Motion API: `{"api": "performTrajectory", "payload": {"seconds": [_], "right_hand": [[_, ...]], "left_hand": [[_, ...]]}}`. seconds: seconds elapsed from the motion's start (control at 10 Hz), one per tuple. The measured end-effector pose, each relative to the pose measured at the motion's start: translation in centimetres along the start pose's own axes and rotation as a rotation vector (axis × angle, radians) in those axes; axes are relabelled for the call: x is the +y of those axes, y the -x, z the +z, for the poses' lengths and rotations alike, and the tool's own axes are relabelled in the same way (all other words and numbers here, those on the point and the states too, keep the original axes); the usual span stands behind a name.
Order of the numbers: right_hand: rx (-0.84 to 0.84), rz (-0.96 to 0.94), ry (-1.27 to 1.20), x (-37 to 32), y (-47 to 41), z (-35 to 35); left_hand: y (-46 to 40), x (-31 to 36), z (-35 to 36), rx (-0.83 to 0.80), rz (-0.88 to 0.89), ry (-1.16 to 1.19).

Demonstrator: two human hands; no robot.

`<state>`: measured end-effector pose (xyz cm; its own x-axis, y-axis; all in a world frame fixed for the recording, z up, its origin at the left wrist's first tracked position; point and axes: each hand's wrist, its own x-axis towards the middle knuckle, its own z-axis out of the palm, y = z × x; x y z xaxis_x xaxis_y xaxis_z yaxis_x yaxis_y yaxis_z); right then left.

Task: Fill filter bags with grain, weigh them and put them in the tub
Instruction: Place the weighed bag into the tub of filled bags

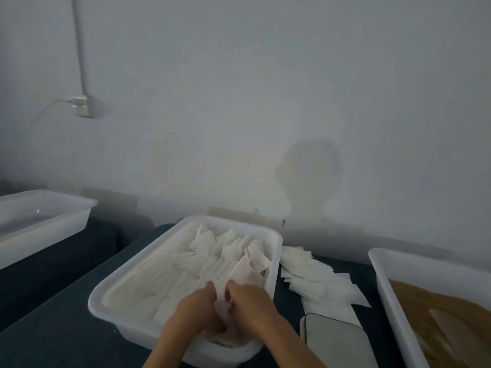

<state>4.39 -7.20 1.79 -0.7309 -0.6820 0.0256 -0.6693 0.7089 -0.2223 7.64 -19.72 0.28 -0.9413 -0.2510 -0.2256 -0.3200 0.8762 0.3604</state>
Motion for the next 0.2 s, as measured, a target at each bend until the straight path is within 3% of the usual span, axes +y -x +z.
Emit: {"api": "performTrajectory", "payload": {"seconds": [0.1,0.2], "right_hand": [[0.164,0.015,-0.240,0.3,1.6,0.2],[0.296,0.000,-0.356,1.5,4.8,1.2]], "left_hand": [[1.1,0.9,0.2,0.095,0.089,-0.009],[3.2,1.9,0.9,0.347,0.210,-0.047]]}}
